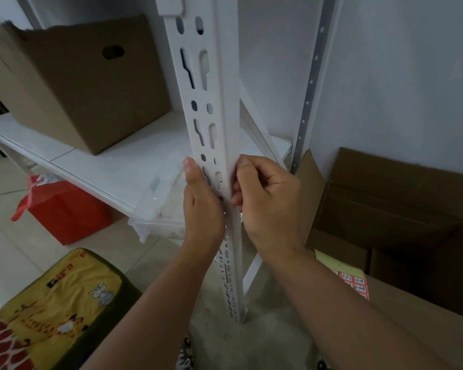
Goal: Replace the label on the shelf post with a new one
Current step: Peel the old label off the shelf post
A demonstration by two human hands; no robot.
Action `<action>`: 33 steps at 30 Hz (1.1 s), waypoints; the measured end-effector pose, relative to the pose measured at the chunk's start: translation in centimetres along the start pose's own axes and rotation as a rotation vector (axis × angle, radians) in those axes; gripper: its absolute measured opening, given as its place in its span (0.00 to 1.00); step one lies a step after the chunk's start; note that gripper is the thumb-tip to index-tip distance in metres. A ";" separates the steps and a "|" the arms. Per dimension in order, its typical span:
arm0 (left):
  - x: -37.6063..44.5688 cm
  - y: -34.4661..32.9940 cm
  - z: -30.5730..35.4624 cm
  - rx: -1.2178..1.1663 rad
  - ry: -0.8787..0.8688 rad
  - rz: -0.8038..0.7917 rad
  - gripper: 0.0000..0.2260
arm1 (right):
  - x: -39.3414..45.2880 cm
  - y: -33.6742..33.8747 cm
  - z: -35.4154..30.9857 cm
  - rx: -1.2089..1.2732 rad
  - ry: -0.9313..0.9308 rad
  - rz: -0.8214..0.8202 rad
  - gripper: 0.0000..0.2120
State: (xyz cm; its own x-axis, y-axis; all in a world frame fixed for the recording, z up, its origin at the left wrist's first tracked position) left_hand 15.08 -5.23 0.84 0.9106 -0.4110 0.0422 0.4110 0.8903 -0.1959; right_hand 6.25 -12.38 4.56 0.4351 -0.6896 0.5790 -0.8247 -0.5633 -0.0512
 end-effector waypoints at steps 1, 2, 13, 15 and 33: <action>0.0 0.0 0.0 0.003 -0.003 0.000 0.27 | 0.0 0.0 0.0 0.000 0.002 0.007 0.12; 0.0 0.0 0.1 0.006 -0.008 -0.003 0.26 | 0.0 0.0 0.0 0.001 0.006 0.012 0.12; -0.1 0.0 0.2 -0.001 -0.020 0.006 0.27 | 0.0 0.2 0.1 -0.018 0.032 -0.038 0.11; -0.1 0.0 0.2 0.000 -0.028 0.019 0.27 | 0.1 0.2 0.1 -0.029 0.036 -0.028 0.12; 0.0 0.0 0.0 -0.002 -0.036 0.005 0.27 | 0.0 0.1 0.5 0.139 -0.113 -0.071 0.10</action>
State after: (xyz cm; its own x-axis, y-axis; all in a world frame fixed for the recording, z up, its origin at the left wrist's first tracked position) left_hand 15.13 -5.21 0.82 0.9135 -0.3997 0.0761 0.4067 0.8918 -0.1982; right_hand 6.36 -12.62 4.17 0.5348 -0.6879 0.4906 -0.7358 -0.6646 -0.1298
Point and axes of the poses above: each hand's wrist, its own x-axis towards the middle knuckle, its own y-axis out of the back of the hand, z = x × y, the point moved 7 cm from there along x, towards the middle knuckle, and after that the axes turned 8 degrees about y, right-handed, at the moved point
